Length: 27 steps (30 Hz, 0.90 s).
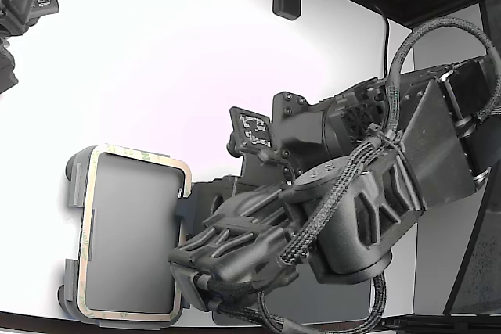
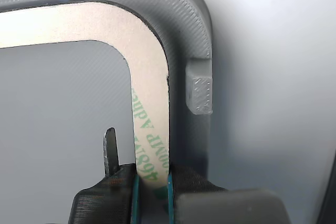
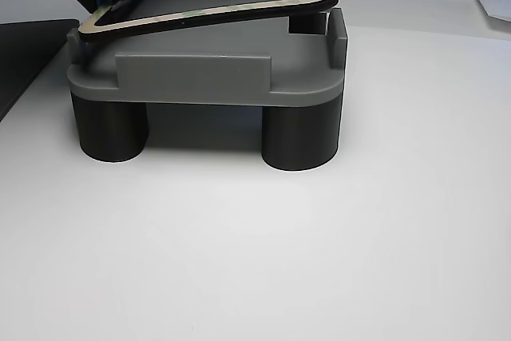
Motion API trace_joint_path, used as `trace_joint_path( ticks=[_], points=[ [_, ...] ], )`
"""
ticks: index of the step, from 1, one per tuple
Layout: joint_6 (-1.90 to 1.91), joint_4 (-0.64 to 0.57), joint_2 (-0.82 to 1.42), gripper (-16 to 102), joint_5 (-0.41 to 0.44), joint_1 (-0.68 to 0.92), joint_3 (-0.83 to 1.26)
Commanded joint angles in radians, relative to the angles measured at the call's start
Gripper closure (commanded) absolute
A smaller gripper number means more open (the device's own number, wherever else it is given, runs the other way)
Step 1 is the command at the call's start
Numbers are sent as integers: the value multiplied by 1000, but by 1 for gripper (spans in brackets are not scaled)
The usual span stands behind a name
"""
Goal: Move top rectangular frame to the holder.
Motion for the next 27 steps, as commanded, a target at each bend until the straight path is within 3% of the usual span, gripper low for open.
trace_joint_path(
  ticks=[1, 27],
  points=[
    [2, 11, 15, 97, -2, -17, -23],
    [-20, -9, 12, 97, -31, -17, 0]
  ],
)
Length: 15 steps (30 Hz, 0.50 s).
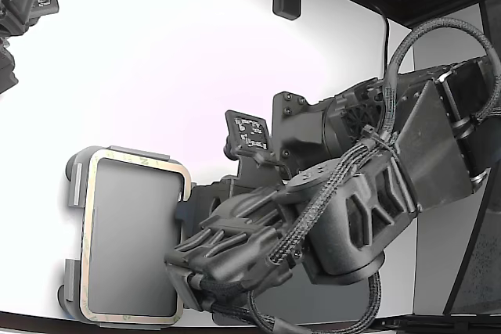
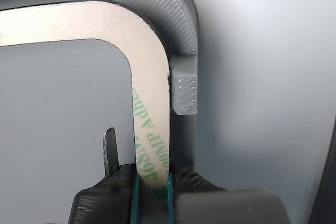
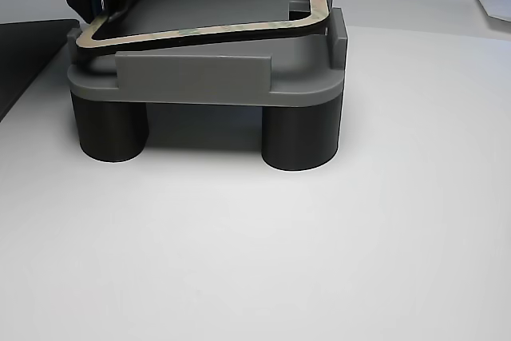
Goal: Move top rectangular frame to the holder.
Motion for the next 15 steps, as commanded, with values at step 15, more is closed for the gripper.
trace_joint_path(
  ticks=[15],
  points=[
    [-11, 2, 28, 93, 8, -21, -20]
  ],
)
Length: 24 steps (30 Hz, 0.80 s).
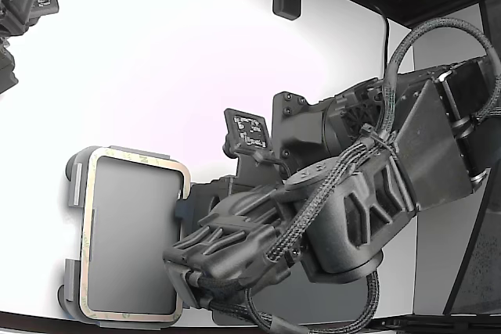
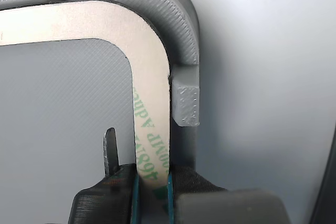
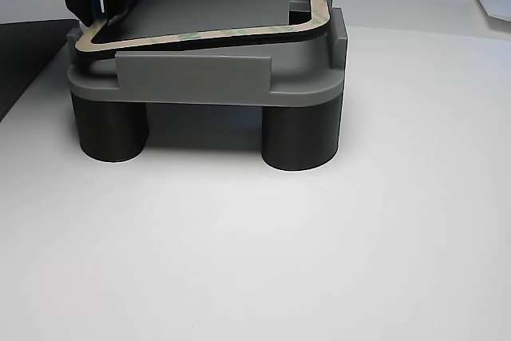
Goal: Move top rectangular frame to the holder.
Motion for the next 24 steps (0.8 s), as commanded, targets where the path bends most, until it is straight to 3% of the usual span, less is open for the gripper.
trace_joint_path(
  ticks=[1, 3, 4, 5, 6, 12, 19, 24],
  points=[
    [-2, 3, 28, 92, 3, -17, -23],
    [-3, 3, 28, 79, 6, -17, -28],
    [-5, 2, 28, 61, 8, -17, -28],
    [-6, -2, 26, 28, 9, -17, -31],
    [-8, -3, 25, -13, 11, -17, -35],
    [-43, -3, 6, -14, 38, -12, -101],
    [-423, -28, 190, -14, 238, -2, -83],
    [-876, -236, 506, -14, 354, -48, 216]
  ],
)
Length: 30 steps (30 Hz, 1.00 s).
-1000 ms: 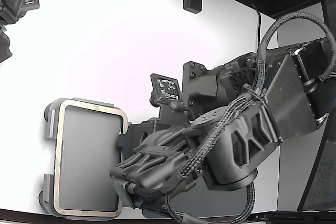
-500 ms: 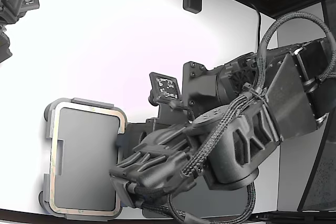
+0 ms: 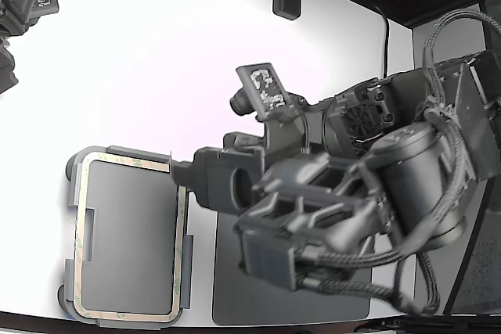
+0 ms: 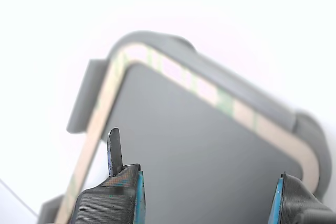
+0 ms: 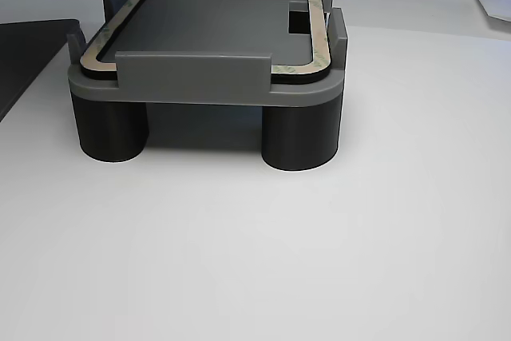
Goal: Move top rectangular frame to the holder.
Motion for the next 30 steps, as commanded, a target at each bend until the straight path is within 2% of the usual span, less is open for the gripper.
trace_joint_path(
  ticks=[1, 3, 9, 14, 20, 26, 30],
  points=[
    [-430, -158, 293, -14, 37, -46, 213],
    [-586, -241, 431, -14, 18, -86, 339],
    [-1072, -396, 765, -14, -129, -308, 652],
    [-1313, -446, 897, -14, -273, -471, 762],
    [-1542, -584, 1103, -14, -371, -583, 1008],
    [-1559, -541, 1325, -14, -436, -598, 1210],
    [-1565, -543, 1325, -14, -442, -595, 1218]
  ],
)
